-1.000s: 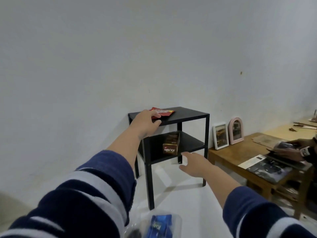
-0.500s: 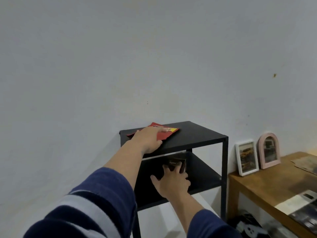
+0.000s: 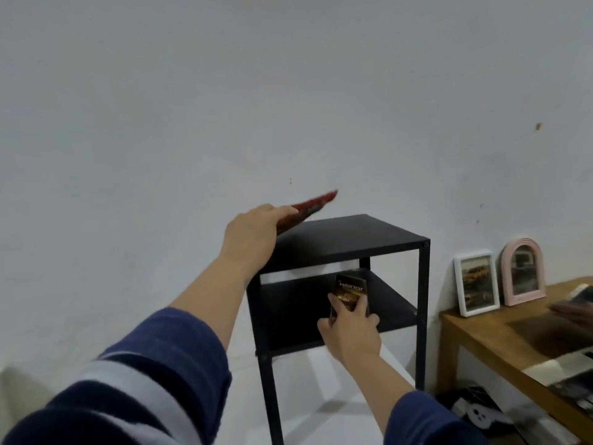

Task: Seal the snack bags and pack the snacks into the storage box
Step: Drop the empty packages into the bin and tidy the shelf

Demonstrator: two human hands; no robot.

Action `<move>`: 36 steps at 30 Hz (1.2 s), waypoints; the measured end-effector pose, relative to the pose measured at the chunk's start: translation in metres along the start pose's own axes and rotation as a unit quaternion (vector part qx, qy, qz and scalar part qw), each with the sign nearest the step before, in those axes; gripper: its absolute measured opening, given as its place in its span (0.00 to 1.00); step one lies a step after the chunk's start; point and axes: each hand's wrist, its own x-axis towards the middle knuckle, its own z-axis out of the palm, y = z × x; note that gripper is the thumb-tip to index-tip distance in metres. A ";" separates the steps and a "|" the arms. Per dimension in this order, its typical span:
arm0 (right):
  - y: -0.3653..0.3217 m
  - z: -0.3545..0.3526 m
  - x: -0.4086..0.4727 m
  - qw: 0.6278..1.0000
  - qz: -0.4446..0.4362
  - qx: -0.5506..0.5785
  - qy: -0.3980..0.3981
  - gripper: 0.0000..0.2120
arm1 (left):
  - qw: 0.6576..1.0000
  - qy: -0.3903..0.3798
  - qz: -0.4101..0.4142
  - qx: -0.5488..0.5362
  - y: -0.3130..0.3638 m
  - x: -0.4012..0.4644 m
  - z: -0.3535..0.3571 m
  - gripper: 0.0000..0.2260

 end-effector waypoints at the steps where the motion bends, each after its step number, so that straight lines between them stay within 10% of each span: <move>1: 0.000 -0.003 -0.013 1.000 -0.007 0.006 0.008 0.27 | 1.000 0.023 -0.013 0.002 -0.001 -0.009 -0.012 0.19; 14: -0.049 -0.003 -0.220 0.986 -0.119 0.107 0.049 0.33 | 0.955 0.090 -0.258 -0.112 -0.049 -0.230 -0.131 0.15; 36: -0.255 0.158 -0.506 0.856 -0.374 0.148 -0.324 0.34 | 0.717 0.193 -0.670 -0.010 -0.112 -0.665 -0.337 0.14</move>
